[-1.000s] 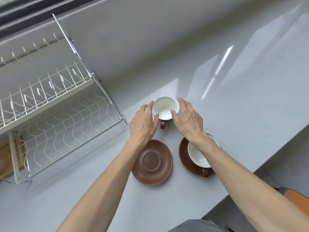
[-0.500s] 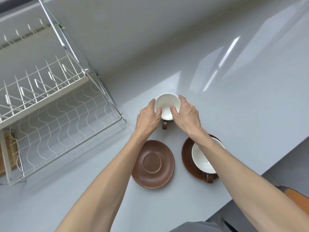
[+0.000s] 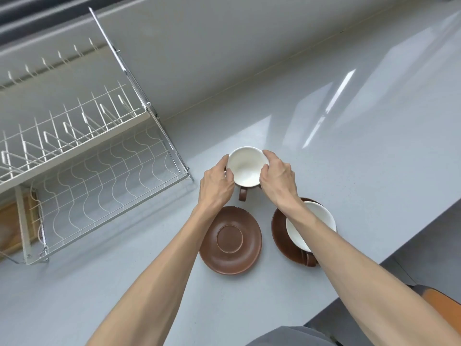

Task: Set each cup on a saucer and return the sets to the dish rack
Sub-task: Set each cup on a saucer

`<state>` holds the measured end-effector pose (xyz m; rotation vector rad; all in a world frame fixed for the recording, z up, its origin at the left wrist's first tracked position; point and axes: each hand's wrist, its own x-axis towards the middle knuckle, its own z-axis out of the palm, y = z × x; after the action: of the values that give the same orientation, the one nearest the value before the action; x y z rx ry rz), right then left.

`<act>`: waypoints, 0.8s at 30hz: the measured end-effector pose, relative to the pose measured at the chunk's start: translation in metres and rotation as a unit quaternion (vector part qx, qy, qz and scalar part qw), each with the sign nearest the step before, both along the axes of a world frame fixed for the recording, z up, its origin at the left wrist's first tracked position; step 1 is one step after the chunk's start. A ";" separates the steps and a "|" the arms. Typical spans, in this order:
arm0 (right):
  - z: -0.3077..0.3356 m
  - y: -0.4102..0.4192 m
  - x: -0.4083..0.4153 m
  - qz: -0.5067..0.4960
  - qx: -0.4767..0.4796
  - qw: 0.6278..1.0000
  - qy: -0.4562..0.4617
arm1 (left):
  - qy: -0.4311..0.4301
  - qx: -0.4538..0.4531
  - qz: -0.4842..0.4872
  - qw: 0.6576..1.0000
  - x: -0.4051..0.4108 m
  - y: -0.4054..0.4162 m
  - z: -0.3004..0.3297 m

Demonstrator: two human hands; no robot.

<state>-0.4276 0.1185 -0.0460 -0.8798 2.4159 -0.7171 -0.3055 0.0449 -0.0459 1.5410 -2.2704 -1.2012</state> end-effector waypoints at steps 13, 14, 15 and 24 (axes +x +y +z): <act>0.013 0.041 0.051 0.038 -0.022 0.999 0.029 | 0.044 0.003 0.048 0.998 0.064 0.047 0.019; 0.012 0.046 0.056 0.042 -0.018 0.998 0.031 | 0.043 0.003 0.052 0.998 0.070 0.052 0.019; 0.011 0.050 0.061 0.047 -0.017 0.998 0.033 | 0.042 0.005 0.056 0.998 0.075 0.057 0.019; 0.002 0.077 0.096 0.075 -0.001 0.996 0.046 | 0.030 0.027 0.075 0.996 0.113 0.090 0.011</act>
<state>-0.3312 0.1951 -0.0443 -1.1039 2.3972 -0.6350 -0.1920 0.1346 -0.0345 1.6379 -2.0608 -1.2579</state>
